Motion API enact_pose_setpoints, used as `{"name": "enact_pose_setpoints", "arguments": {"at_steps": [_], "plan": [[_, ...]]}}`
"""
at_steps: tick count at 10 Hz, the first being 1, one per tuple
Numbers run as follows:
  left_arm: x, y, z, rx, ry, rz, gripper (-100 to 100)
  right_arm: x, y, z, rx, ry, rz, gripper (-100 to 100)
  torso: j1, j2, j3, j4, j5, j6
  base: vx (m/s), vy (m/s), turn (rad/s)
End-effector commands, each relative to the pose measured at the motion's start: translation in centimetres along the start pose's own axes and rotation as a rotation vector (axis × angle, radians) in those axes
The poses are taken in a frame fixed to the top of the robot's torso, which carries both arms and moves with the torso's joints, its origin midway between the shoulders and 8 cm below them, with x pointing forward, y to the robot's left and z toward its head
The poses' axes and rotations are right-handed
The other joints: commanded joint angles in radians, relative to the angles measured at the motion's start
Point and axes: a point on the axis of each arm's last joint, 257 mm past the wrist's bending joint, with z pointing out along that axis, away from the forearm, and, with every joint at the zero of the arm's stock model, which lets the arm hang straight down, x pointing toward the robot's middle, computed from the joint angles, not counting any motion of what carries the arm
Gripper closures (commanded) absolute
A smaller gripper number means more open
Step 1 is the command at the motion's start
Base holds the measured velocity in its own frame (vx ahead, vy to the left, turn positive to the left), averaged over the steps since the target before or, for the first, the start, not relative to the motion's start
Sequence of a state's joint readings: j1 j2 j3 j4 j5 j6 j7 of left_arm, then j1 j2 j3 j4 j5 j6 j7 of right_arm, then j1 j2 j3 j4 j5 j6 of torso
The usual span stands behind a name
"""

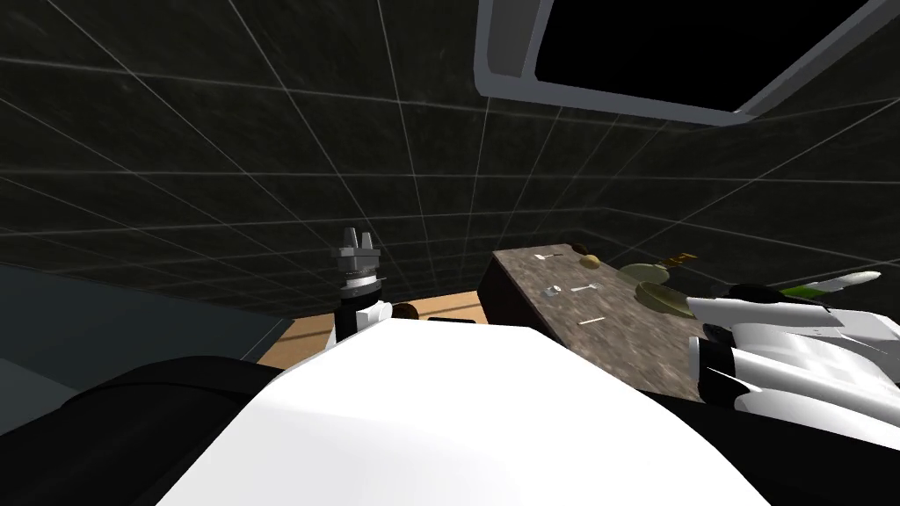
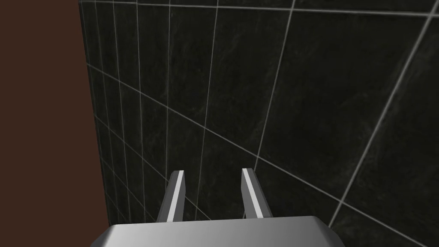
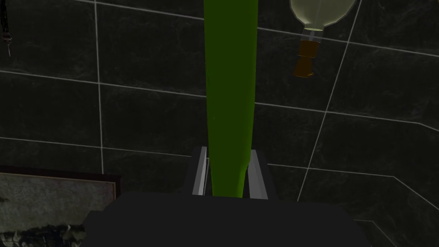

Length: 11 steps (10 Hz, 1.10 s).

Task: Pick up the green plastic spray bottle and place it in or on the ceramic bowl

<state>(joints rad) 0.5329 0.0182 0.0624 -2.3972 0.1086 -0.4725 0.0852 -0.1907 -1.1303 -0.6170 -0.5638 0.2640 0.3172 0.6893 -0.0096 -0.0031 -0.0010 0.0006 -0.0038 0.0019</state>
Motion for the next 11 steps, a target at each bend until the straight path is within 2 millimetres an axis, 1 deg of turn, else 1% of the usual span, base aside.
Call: {"name": "enact_pose_setpoints", "arguments": {"at_steps": [1,2,3,4,5,6,7,8,9,10,11], "plan": [[0.0,0.0,0.0,0.0,0.0,0.0,0,-0.2,-0.5,-0.1,0.006,0.003,0.002,100,0.0,0.0,0.0,0.0,0.0,0.0,0.017,-0.035,0.001],[0.0,0.0,0.0,0.0,0.0,0.0,0,0.1,-3.9,0.2,0.06,0.028,0.029,100,0.004,0.002,0.001,0.0,0.001,0.001,0.041,-0.135,0.3],[0.0,0.0,0.0,0.0,0.0,0.0,0,0.2,-5.4,0.2,0.085,0.039,0.041,100,-0.001,0.0,0.0,0.0,0.002,-0.002,0.071,-0.262,0.297],[0.0,0.0,0.0,0.0,0.0,0.0,0,0.4,-6.8,0.3,0.108,0.049,0.053,100,-0.008,-0.002,-0.001,0.0,0.0,-0.002,0.074,-0.243,0.206],[0.0,0.0,0.0,0.0,0.0,0.0,0,0.4,-6.8,0.3,0.108,0.049,0.053,100,-0.009,-0.003,-0.002,0.0,-0.001,-0.002,0.048,-0.17,0.036],[0.0,0.0,0.0,0.0,0.0,0.0,0,0.7,-9.3,0.2,0.148,0.065,0.072,100,-0.006,-0.002,-0.001,0.0,-0.002,0.0,0.062,-0.177,0.162],[0.0,0.0,0.0,0.0,0.0,0.0,0,0.8,-10.3,0.1,0.164,0.072,0.08,100,-0.006,-0.002,-0.001,0.0,-0.001,-0.002,0.062,-0.226,0.191],[0.0,0.0,0.0,0.0,0.0,0.0,0,0.8,-10.3,0.1,0.164,0.072,0.08,100,-0.008,-0.003,-0.002,-0.001,-0.001,-0.002,0.032,-0.156,0.054],[0.0,0.0,0.0,0.0,0.0,0.0,0,1.0,-11.2,0.1,0.178,0.078,0.086,100,-0.004,-0.002,-0.001,0.0,-0.001,0.0,0.03,-0.098,0.034],[0.0,0.0,0.0,0.0,0.0,0.0,0,1.4,-12.8,-0.1,0.204,0.089,0.098,100,0.0,-0.001,0.0,0.0,0.0,0.0,0.027,-0.158,0.112],[0.0,0.0,0.0,0.0,0.0,0.0,0,1.1,-12.0,0.0,0.19,0.084,0.091,100,-0.002,0.0,0.0,0.0,0.001,-0.001,0.009,-0.089,0.033]]}}
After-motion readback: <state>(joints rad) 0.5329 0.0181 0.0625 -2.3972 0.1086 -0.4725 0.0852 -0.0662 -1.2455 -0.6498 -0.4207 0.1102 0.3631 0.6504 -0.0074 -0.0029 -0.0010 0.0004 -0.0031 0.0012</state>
